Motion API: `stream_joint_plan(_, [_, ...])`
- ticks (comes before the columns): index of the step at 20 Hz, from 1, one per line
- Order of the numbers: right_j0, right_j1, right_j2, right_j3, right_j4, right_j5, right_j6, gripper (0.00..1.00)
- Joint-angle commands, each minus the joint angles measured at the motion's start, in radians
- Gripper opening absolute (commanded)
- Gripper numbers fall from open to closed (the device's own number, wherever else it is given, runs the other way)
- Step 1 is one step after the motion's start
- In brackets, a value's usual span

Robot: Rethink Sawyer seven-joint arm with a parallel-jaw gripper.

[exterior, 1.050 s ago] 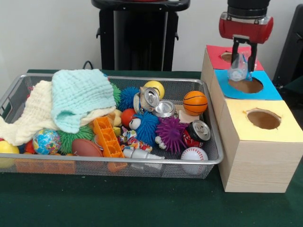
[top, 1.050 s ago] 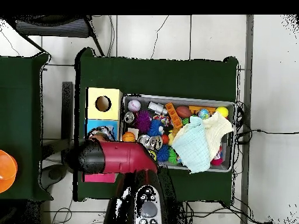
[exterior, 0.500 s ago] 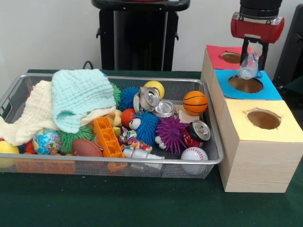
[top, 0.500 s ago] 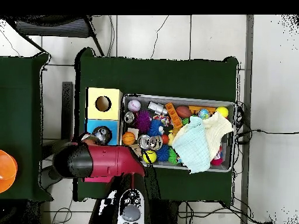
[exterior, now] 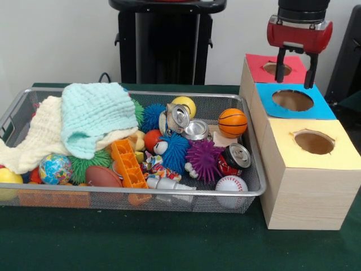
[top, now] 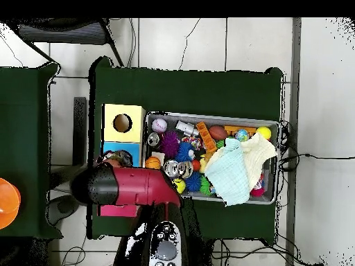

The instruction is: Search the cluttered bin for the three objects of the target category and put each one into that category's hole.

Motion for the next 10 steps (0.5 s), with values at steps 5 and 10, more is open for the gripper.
stream_joint_plan(5, [-0.039, 0.023, 0.008, -0.042, 0.030, -0.005, 0.135, 1.00])
stream_joint_plan(10, [-0.057, -0.023, -0.003, -0.069, 0.012, 0.089, 0.091, 1.00])
